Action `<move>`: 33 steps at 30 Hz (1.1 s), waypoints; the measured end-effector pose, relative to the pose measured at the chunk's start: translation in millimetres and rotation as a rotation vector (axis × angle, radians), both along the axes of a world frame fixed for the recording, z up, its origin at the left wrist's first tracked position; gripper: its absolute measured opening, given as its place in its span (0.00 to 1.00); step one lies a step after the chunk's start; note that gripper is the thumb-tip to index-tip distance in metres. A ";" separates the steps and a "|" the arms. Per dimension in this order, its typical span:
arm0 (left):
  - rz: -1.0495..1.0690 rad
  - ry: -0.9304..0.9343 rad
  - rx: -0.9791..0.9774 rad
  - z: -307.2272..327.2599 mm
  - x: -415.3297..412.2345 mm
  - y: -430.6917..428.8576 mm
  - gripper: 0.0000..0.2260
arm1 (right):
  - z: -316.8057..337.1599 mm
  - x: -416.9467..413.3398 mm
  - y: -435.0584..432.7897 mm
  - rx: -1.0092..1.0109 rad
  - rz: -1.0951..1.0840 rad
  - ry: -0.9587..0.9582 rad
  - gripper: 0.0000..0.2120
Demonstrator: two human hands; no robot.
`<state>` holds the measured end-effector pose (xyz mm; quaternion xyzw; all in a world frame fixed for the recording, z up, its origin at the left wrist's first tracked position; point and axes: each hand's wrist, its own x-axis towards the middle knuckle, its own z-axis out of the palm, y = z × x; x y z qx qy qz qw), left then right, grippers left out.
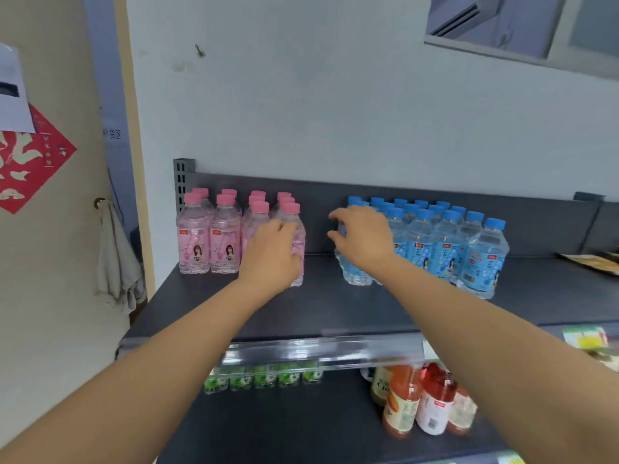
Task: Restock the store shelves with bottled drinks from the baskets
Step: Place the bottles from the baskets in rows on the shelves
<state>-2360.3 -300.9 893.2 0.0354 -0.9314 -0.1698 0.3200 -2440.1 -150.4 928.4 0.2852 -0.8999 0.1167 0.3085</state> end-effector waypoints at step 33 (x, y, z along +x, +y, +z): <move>-0.771 -0.277 -0.462 -169.0 -58.4 436.0 0.15 | -201.5 86.5 465.6 0.132 -0.846 -0.503 0.11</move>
